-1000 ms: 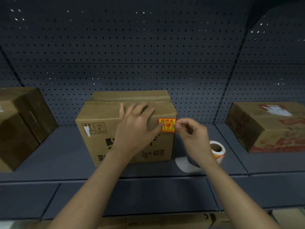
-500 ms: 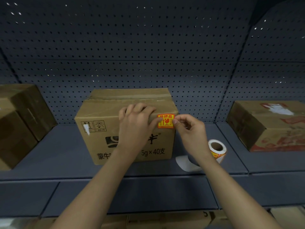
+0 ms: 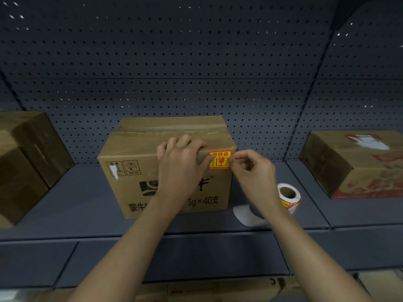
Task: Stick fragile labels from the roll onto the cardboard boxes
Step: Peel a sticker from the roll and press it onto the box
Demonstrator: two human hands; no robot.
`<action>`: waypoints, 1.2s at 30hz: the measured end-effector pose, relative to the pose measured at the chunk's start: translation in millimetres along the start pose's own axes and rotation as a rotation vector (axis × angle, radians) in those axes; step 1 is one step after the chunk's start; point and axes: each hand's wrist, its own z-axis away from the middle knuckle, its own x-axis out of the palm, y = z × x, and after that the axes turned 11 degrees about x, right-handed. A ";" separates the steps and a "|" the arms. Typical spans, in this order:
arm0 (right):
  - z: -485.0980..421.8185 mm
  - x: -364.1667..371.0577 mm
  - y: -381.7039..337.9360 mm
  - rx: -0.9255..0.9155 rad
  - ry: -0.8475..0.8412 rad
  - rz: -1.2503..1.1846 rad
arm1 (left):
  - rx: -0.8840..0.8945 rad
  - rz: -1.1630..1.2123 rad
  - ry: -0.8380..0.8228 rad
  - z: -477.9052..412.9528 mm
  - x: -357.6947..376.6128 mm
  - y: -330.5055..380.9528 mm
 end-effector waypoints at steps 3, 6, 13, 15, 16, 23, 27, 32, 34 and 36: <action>1.0 0.7 0.0 -0.019 0.011 0.030 | -0.004 -0.005 -0.001 -0.3 0.6 0.5; 2.7 2.2 -0.4 -0.042 0.032 0.038 | -0.014 -0.001 -0.004 -0.8 1.0 0.8; -2.0 -4.1 2.6 0.050 0.040 -0.028 | -0.020 0.020 -0.002 -0.7 -0.2 2.8; -4.0 -7.8 1.7 0.010 0.016 -0.046 | -0.019 0.018 0.005 -1.1 0.9 3.5; -5.3 -8.8 0.8 -0.020 0.000 -0.036 | -0.020 0.016 0.008 -1.3 1.6 3.8; -13.2 0.3 3.0 -0.112 -0.039 0.054 | 0.001 -0.004 0.012 0.6 6.0 0.1; -13.6 -1.3 6.8 -0.137 -0.057 0.093 | 0.046 -0.034 0.003 4.8 8.1 -5.2; -12.7 -0.2 10.3 -0.139 -0.070 0.143 | 0.110 -0.090 0.015 9.7 10.7 -9.1; -13.0 -0.4 10.6 -0.150 -0.072 0.147 | 0.111 -0.100 0.017 9.0 11.0 -10.1; -12.7 -1.7 11.7 -0.143 -0.103 0.146 | 0.119 -0.107 0.004 9.4 10.9 -11.9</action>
